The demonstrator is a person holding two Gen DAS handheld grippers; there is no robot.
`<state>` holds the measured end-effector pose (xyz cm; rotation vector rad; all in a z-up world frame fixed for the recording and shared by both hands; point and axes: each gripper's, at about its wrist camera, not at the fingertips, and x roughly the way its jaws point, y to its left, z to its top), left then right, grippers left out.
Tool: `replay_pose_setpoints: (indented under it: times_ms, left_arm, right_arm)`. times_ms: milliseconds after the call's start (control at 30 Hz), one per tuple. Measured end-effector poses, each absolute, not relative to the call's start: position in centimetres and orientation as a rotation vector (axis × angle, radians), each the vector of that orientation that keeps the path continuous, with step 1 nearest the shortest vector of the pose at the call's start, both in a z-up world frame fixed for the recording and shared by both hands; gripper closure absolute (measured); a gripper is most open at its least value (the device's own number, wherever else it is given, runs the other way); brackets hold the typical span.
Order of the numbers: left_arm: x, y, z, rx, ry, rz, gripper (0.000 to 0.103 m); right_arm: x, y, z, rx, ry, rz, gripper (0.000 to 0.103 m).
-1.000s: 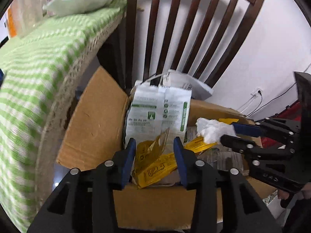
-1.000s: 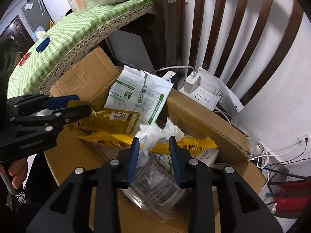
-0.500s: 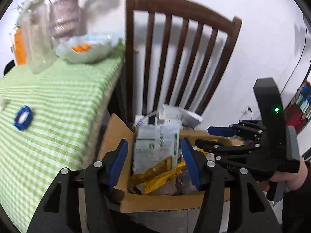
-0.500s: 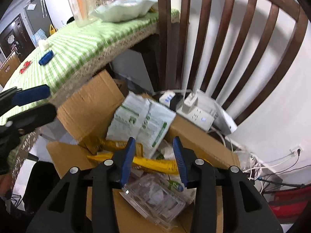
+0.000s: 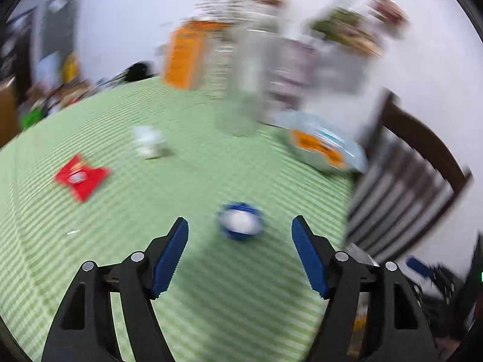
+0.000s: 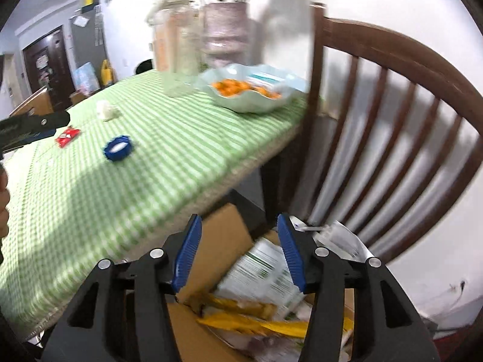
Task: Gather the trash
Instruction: 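Grasp the red snack packet with the left tool while the right tool grasps the clear plastic bag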
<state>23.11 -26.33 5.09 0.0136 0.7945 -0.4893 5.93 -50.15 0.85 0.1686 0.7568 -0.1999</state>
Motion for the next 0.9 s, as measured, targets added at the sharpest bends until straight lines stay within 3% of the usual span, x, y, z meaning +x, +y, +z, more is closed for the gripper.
replay_pose_setpoints:
  times_ms: [500,733,900]
  left_arm:
    - [34.3,-10.4,1.6,-0.292,0.927,-0.103,0.035]
    - [36.6,-7.3,-0.4,-0.359,0.984,-0.015,0.033]
    - [36.4,-5.6,-0.6,-0.342,0.914,-0.005,0.027]
  right_arm:
    - [17.7,-41.7,5.8,0.052,0.649,-0.009,0.052]
    - [24.3,-38.0,6.8,0.069,0.637,0.092,0.048]
    - [30.0,-33.9,5.8,0.047,0.670,0.164,0.048]
